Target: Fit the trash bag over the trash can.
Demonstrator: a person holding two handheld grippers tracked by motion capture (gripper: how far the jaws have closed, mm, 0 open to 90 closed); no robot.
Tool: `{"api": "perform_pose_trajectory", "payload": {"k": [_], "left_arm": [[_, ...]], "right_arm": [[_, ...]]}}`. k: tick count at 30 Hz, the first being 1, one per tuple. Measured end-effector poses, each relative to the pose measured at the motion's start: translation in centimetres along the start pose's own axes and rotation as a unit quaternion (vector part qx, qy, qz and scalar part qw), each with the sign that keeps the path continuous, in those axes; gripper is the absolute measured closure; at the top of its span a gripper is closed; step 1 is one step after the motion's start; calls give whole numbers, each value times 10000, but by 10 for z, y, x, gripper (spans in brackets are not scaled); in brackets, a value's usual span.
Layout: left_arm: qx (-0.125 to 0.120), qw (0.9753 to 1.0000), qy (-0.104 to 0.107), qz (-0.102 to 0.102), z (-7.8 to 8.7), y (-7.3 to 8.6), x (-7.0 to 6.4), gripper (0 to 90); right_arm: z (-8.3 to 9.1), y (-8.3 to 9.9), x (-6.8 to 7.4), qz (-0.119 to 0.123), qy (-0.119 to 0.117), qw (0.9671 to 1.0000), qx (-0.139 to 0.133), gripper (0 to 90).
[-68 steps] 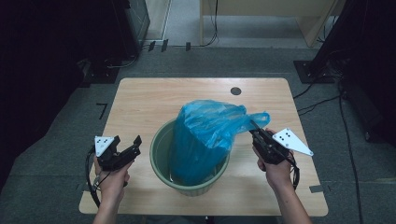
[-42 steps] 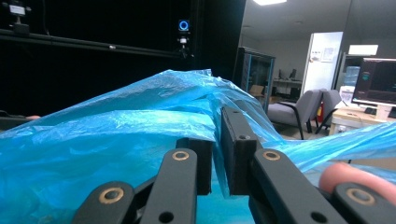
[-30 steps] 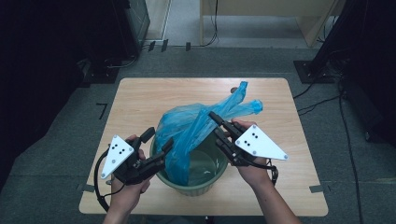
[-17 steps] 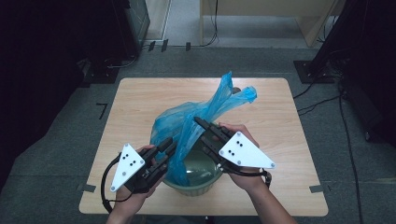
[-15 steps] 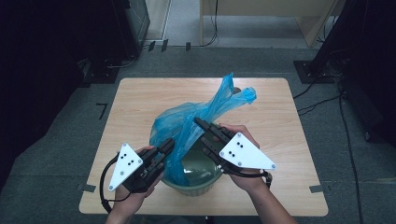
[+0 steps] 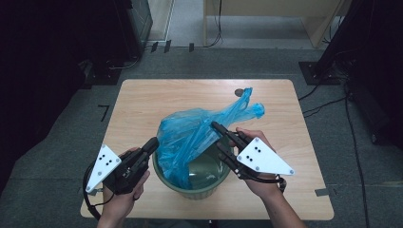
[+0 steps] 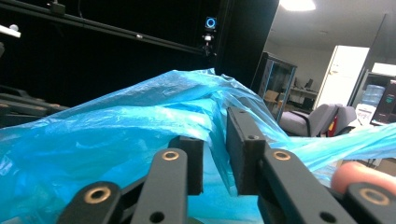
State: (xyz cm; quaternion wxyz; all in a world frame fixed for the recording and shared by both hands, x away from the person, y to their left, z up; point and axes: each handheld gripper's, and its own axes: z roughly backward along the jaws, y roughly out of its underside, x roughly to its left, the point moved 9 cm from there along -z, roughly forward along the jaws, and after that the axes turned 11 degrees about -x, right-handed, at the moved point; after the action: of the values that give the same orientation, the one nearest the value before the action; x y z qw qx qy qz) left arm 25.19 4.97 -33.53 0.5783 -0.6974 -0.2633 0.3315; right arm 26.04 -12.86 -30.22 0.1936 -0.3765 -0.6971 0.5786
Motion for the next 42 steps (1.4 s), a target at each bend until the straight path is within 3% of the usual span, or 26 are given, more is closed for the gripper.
{"api": "perform_pose_trajectory", "payload": {"k": [4, 8, 10, 13, 18, 21, 26, 32, 42], "left_arm": [[-197, 9992, 327, 133, -1, -9, -16, 584], [-336, 9969, 681, 195, 1, -17, -31, 527], [-364, 9941, 980, 303, 3, -20, -40, 498], [-298, 9931, 1100, 293, 3, -19, -46, 495], [-95, 9948, 1012, -53, -1, -7, -48, 731], [-83, 9959, 901, -58, -2, -5, -43, 900], [8, 9974, 718, -65, -2, 1, -29, 900], [-127, 9994, 310, 67, 3, -3, -7, 900], [-329, 9991, -138, 240, 17, -9, 19, 900]], "right_arm": [[-3, -2, 8, 108, -99, 9999, -33, 804], [-8, -1, 18, 304, -196, 9993, -16, 804], [-10, -1, 23, 356, -223, 9991, -10, 804], [-13, -2, 28, 417, -270, 9988, -22, 804], [-17, -5, 35, 482, -375, 9981, -47, 804], [-18, -7, 36, 532, -390, 9978, -53, 800], [-14, -7, 31, 518, -353, 9980, -43, 762], [-6, -3, 17, 441, -131, 9989, 8, 664], [13, 23, -2, 249, 111, 9991, 326, 612]]}}
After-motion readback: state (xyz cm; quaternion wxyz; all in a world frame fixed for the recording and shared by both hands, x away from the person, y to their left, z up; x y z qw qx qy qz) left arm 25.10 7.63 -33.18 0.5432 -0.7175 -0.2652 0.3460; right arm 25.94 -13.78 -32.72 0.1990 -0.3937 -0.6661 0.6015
